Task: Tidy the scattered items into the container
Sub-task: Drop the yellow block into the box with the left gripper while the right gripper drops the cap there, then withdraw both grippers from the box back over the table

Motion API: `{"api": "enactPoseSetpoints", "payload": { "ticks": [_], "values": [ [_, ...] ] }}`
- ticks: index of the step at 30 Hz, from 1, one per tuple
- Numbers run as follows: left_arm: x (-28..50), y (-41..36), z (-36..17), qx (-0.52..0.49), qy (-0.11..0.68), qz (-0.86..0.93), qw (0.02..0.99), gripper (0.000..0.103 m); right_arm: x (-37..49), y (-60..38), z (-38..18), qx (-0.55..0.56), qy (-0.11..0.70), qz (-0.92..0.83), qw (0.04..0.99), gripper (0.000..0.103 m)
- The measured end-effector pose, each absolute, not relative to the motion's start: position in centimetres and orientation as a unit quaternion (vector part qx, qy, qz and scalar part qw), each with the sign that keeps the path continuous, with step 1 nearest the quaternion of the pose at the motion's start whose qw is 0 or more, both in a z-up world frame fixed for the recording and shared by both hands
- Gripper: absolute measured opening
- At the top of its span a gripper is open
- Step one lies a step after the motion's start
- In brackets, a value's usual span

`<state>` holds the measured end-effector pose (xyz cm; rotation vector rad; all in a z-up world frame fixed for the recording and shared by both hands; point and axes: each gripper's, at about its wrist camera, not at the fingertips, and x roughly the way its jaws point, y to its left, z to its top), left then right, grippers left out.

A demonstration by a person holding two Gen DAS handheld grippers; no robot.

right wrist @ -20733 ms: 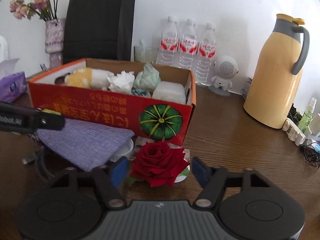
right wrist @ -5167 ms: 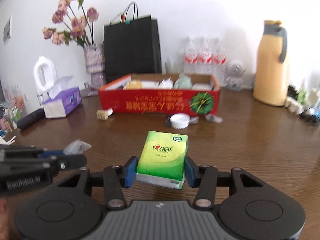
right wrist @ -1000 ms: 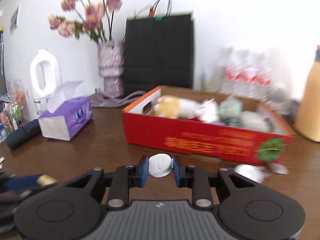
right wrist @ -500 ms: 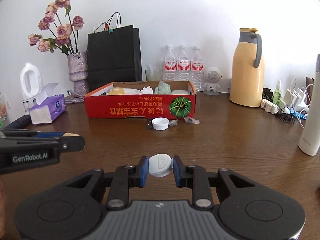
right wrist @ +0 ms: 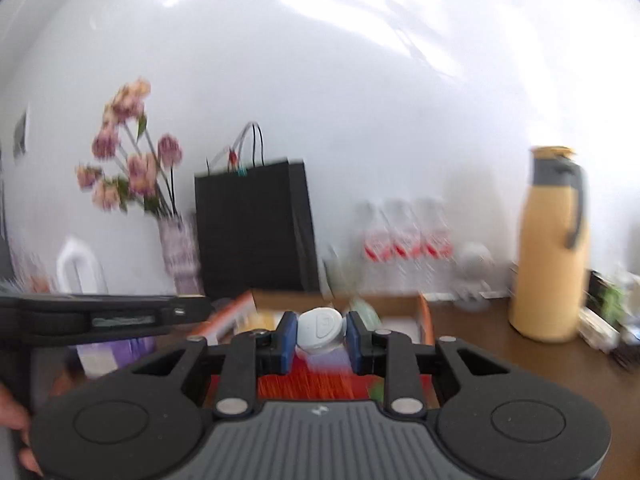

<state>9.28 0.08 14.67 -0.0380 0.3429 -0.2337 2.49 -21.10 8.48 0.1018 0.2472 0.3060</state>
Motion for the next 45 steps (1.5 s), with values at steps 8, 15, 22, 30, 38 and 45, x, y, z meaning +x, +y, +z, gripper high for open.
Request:
{"api": "enactPoseSetpoints", "payload": {
  "ticks": [8, 15, 22, 30, 38, 45],
  "values": [
    [24.0, 0.8, 17.2, -0.015, 0.261, -0.08, 0.962, 0.033, 20.3, -19.1, 13.9, 0.035, 0.288, 0.13, 0.948, 0.025],
    [31.0, 1.5, 7.9, -0.031, 0.397, -0.081, 0.914, 0.033, 30.6, -17.3, 6.1, 0.069, 0.441, 0.108, 0.888, 0.025],
    [33.6, 1.0, 5.8, -0.016, 0.408, -0.073, 0.91, 0.06, 34.9, -14.3, 1.0, 0.03, 0.497, 0.077, 0.864, 0.026],
    [32.5, 2.6, 8.7, -0.028, 0.402, -0.065, 0.913, 0.084, 34.0, -16.1, 3.2, 0.058, 0.492, 0.075, 0.866, 0.049],
    [29.3, 3.4, 10.8, 0.017, 0.456, -0.01, 0.89, 0.103, 29.2, -19.4, 7.9, 0.057, 0.491, 0.057, 0.867, 0.074],
    [24.5, 3.4, 12.3, 0.035, 0.425, 0.021, 0.904, 0.103, 24.4, -21.4, 8.9, 0.05, 0.472, 0.034, 0.88, 0.078]
  ]
}}
